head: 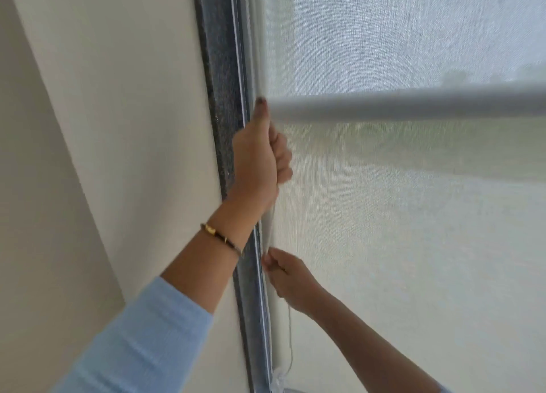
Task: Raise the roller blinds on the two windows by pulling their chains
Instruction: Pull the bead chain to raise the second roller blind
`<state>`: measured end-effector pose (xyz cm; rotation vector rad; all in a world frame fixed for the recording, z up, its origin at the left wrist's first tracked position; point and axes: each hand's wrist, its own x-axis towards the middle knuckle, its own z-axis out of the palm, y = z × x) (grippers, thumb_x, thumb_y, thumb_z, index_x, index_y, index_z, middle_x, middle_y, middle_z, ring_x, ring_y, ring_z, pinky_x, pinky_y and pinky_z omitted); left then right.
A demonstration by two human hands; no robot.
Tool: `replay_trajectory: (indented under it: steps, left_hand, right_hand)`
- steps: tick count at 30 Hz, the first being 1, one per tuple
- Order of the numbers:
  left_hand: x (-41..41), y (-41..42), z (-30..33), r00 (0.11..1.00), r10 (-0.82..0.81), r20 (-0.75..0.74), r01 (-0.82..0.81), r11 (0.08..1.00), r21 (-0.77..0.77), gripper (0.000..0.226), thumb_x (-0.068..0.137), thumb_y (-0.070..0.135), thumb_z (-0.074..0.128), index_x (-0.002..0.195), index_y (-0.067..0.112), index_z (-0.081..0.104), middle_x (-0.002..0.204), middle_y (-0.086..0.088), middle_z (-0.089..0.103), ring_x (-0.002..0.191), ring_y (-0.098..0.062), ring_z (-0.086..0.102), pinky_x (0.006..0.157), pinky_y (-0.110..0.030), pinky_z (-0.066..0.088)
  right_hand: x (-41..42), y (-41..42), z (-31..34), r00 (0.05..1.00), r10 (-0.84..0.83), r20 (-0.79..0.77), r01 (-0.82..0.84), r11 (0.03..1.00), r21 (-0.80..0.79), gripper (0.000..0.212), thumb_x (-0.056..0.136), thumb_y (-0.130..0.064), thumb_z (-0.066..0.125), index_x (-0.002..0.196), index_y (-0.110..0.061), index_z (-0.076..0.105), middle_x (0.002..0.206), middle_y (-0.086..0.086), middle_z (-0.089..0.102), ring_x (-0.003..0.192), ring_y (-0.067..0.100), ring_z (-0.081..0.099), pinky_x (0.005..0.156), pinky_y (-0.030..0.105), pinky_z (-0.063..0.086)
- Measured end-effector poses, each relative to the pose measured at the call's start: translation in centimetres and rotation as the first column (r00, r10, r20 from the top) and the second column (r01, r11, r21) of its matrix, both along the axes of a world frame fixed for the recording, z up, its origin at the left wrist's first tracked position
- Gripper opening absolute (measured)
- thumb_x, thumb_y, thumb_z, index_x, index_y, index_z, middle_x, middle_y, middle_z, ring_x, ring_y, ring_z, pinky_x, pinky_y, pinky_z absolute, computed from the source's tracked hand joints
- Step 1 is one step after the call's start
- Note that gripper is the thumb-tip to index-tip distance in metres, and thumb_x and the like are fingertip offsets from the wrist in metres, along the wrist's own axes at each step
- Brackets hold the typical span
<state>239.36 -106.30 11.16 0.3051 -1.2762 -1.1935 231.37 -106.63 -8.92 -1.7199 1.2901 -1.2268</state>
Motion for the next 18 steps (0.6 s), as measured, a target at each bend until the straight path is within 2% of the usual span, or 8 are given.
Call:
replay_trajectory:
  steps: [2,3,5,8,11,13,16,18]
  left_hand:
    - [0.4,0.0,-3.2,1.0,-0.031,0.002,0.031,0.999,0.041,0.055,0.1,0.057,0.046,0.056,0.028,0.03,0.046,0.011,0.024,0.038,-0.008,0.015,0.037,-0.013,0.017]
    - [0.5,-0.1,-4.7,0.999,-0.04,0.0,0.04,0.997,0.063,0.056,0.098,0.059,0.047,0.055,0.028,0.03,0.046,0.011,0.025,0.037,-0.007,0.016,0.037,-0.013,0.017]
    - [0.6,-0.2,-7.1,0.999,-0.053,0.008,0.052,0.992,0.118,0.056,0.093,0.062,0.051,0.054,0.027,0.032,0.044,0.011,0.025,0.036,-0.006,0.017,0.037,-0.012,0.017]
    - [0.6,-0.1,-9.9,0.996,-0.092,0.014,0.088,0.98,0.18,0.056,0.087,0.065,0.054,0.053,0.027,0.033,0.043,0.01,0.025,0.034,-0.006,0.017,0.037,-0.011,0.018]
    - [0.6,0.1,-12.2,0.992,-0.116,0.051,0.1,0.961,0.258,0.057,0.078,0.072,0.058,0.053,0.027,0.032,0.044,0.011,0.023,0.036,-0.005,0.015,0.038,-0.01,0.016]
    - [0.6,0.3,-13.9,0.987,-0.141,0.082,0.109,0.944,0.312,0.059,0.071,0.074,0.06,0.053,0.027,0.031,0.045,0.01,0.023,0.037,-0.005,0.014,0.038,-0.01,0.016]
    - [0.5,0.8,-16.8,0.975,-0.178,0.13,0.125,0.933,0.338,0.058,0.074,0.073,0.058,0.055,0.027,0.029,0.047,0.009,0.022,0.038,-0.006,0.014,0.039,-0.01,0.017]
    - [0.6,1.2,-18.7,0.968,-0.191,0.161,0.123,0.926,0.356,0.057,0.078,0.072,0.057,0.056,0.027,0.029,0.048,0.008,0.022,0.039,-0.006,0.014,0.04,-0.01,0.017]
  right_hand:
    - [-0.7,0.1,0.4,0.978,0.132,0.164,-0.16,0.971,0.176,0.038,0.095,0.007,0.042,0.078,-0.022,0.06,0.069,-0.017,0.064,0.063,0.011,0.056,0.065,0.03,0.047]
    - [-1.1,0.1,1.0,0.952,0.166,0.259,-0.223,0.952,0.21,0.031,0.095,0.007,0.045,0.088,-0.015,0.065,0.083,-0.005,0.07,0.075,0.015,0.064,0.074,0.033,0.052]
    - [-2.4,0.1,2.8,0.877,0.228,0.423,-0.31,0.941,0.135,0.028,0.098,0.002,0.04,0.108,-0.001,0.065,0.103,0.015,0.069,0.097,0.028,0.066,0.093,0.044,0.051]
    - [-3.9,0.7,7.5,0.708,0.367,0.604,-0.399,0.913,-0.087,0.045,0.094,-0.005,0.025,0.115,0.005,0.064,0.102,0.015,0.071,0.098,0.031,0.064,0.093,0.049,0.047]
    - [-4.5,1.1,13.5,0.676,0.438,0.593,-0.403,0.893,-0.2,0.051,0.089,-0.028,0.038,0.124,0.001,0.059,0.111,0.019,0.067,0.11,0.035,0.06,0.097,0.045,0.049]
    - [-4.2,1.2,17.5,0.721,0.451,0.526,-0.372,0.892,-0.255,0.047,0.096,-0.025,0.033,0.126,0.0,0.058,0.111,0.02,0.067,0.112,0.036,0.059,0.098,0.046,0.049]
    - [-3.1,1.6,22.5,0.8,0.41,0.437,-0.301,0.906,-0.298,0.039,0.104,-0.019,0.035,0.126,0.001,0.06,0.102,0.017,0.07,0.092,0.031,0.07,0.087,0.042,0.057]
    - [-2.4,1.9,24.7,0.823,0.385,0.418,-0.265,0.911,-0.317,0.035,0.106,-0.016,0.038,0.126,0.004,0.06,0.092,0.014,0.068,0.078,0.025,0.069,0.076,0.037,0.061]
